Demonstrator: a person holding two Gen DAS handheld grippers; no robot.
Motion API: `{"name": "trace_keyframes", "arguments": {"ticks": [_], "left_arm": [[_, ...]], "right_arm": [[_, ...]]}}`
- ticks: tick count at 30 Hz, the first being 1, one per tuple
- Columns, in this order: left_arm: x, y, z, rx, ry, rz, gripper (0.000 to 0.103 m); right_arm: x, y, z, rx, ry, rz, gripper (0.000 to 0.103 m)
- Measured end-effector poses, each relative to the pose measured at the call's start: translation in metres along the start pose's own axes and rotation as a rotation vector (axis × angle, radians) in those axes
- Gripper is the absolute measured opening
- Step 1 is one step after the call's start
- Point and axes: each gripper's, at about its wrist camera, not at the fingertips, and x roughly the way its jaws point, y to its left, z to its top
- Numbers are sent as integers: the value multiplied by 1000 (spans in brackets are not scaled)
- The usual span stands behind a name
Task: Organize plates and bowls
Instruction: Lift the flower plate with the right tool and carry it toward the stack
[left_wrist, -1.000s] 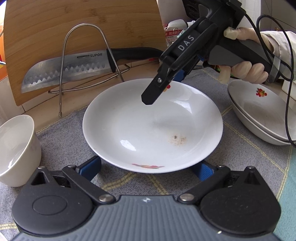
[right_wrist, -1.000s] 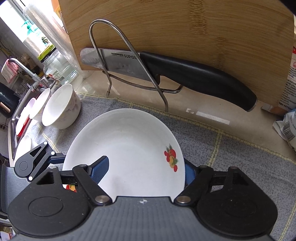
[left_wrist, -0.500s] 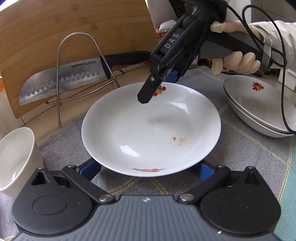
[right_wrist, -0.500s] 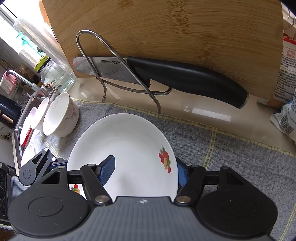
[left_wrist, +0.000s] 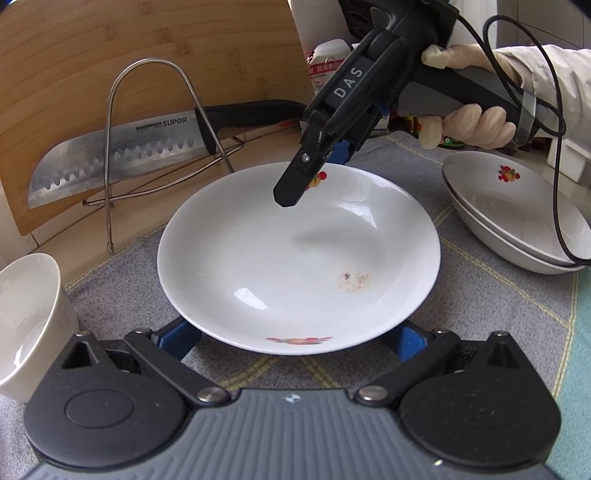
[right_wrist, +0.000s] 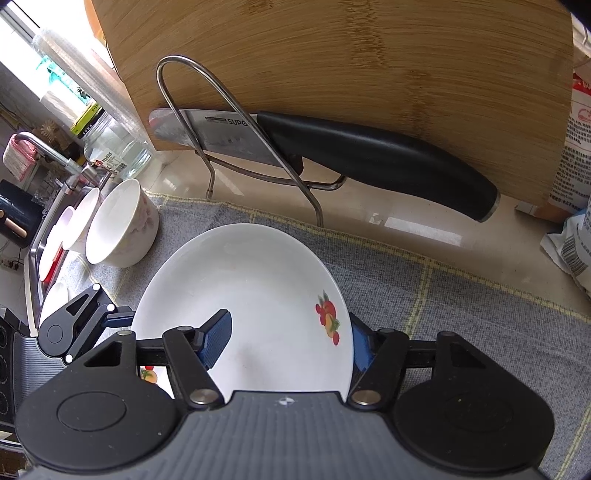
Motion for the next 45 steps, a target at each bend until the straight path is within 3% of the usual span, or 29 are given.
{"name": "trace_keyframes", "arguments": {"ticks": [14,45], "left_arm": [[-4,-5,2,67,-1,53,103],[-52,-25,1,91,4,3,102]], "right_arm": [[-1,8,-6,-7,7,4,71],[-50,49,-43,-33,-28,-3,71]]}}
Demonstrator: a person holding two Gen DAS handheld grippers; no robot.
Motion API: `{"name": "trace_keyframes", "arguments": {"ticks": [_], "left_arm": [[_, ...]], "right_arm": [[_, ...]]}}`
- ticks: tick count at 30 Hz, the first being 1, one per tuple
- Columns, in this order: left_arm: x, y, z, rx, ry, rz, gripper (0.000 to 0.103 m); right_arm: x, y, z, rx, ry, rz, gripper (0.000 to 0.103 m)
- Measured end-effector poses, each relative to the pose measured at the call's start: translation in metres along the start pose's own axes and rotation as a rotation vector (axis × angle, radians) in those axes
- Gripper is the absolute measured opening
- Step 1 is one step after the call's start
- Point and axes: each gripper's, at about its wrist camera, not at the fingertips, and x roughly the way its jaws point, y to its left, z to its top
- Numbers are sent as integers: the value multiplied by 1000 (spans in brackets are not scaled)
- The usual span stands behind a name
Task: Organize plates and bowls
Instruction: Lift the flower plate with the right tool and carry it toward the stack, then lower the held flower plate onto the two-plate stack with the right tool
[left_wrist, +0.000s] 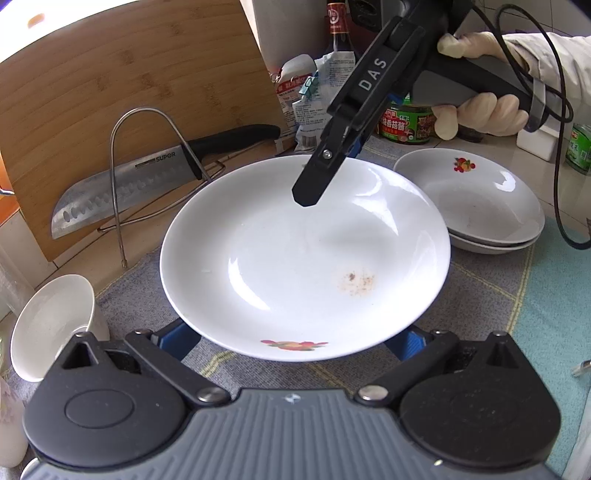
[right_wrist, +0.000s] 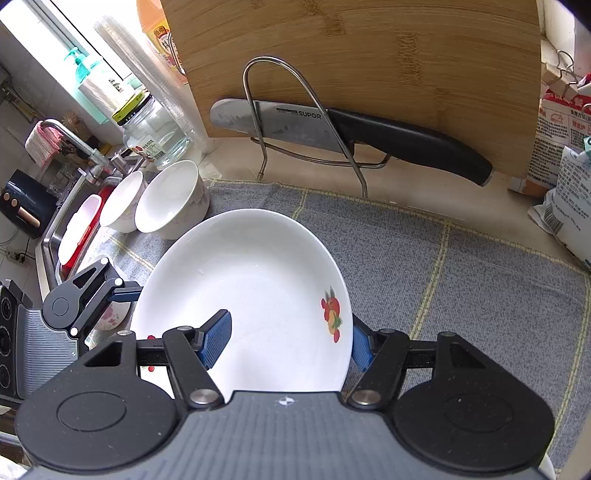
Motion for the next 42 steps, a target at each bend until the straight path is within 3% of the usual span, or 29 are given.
{"name": "trace_keyframes", "arguments": {"ticks": [22,42], "left_arm": [[-17,-38,12,65,-11,-81,102],[5,-73,37,180,-35,-206,102]], "right_arm": [[-47,1,-52,74,-66,-48,71],[-98,-30,-104,207,-143,-137,71]]}}
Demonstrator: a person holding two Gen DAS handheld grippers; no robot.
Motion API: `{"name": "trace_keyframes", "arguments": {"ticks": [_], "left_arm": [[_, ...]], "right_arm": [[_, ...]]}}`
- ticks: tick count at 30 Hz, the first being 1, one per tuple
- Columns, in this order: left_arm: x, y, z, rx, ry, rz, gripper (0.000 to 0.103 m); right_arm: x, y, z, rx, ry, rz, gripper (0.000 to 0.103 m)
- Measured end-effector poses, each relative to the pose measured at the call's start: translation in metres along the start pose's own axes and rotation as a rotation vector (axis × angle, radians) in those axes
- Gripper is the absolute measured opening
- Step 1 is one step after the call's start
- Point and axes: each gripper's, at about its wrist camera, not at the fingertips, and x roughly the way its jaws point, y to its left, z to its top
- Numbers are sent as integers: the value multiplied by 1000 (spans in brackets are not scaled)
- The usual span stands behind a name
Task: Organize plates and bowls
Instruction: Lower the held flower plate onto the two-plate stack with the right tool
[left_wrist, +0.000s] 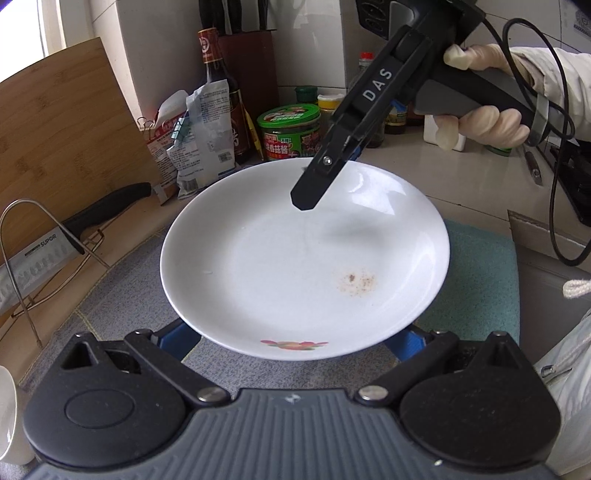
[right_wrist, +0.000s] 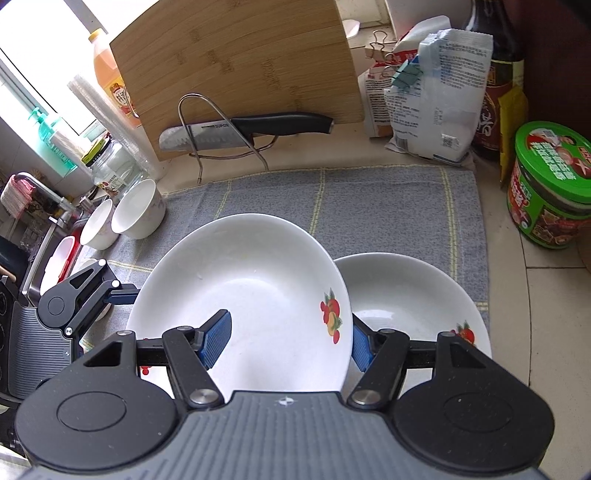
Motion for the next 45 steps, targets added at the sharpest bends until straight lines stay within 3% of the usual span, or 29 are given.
{"name": "trace_keyframes", "arguments": {"ticks": [17,45], "left_arm": [[26,-4,19,61,1,-89,102],[47,-7,25,81,33,-150,102]], "right_arm": [[-11,-33,-20,90,-3,-67,71],[-1,-45,-22,89,41,-163,71]]}}
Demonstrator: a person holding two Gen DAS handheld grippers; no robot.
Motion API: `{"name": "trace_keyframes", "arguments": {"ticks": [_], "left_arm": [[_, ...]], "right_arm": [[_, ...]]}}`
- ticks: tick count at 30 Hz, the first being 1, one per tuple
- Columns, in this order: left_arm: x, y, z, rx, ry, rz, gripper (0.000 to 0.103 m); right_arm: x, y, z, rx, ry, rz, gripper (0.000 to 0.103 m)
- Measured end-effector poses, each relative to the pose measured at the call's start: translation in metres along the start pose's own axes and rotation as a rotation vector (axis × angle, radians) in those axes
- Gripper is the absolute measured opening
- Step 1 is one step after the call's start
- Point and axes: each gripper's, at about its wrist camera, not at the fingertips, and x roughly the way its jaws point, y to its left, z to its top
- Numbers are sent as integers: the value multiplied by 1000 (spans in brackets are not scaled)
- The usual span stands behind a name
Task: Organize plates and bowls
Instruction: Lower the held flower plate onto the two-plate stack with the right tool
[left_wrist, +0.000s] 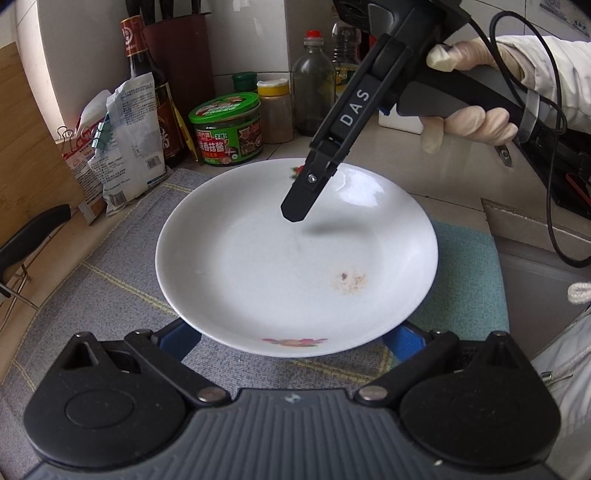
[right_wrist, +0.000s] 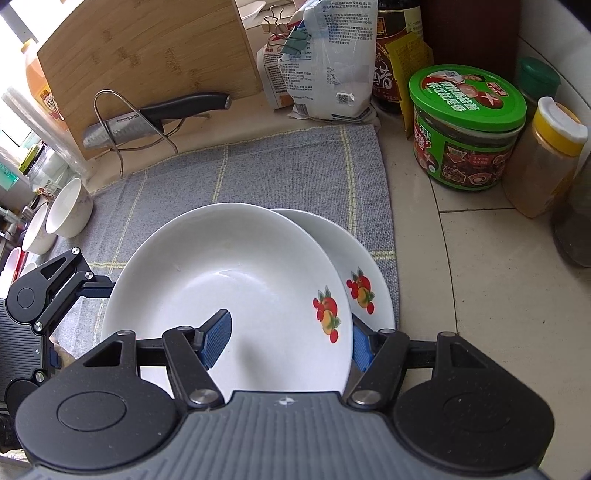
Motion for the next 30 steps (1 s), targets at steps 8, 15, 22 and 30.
{"name": "trace_keyframes", "arguments": {"ticks": [8,15,22,30], "left_arm": [[0,-1,1,2,9,-8,102],[-1,1,1,-2,10,-8,102],[-3,0,-1,-3,3,1,102],[-7,1,-3,-1,-9,1,102]], "right_arm": [[6,3,1,-24,15,-34,71],[13,9,2,-61,33,-67,71],[16,10,5,-57,51,-81,71],[17,11,7,-27,77,-95,72]]}}
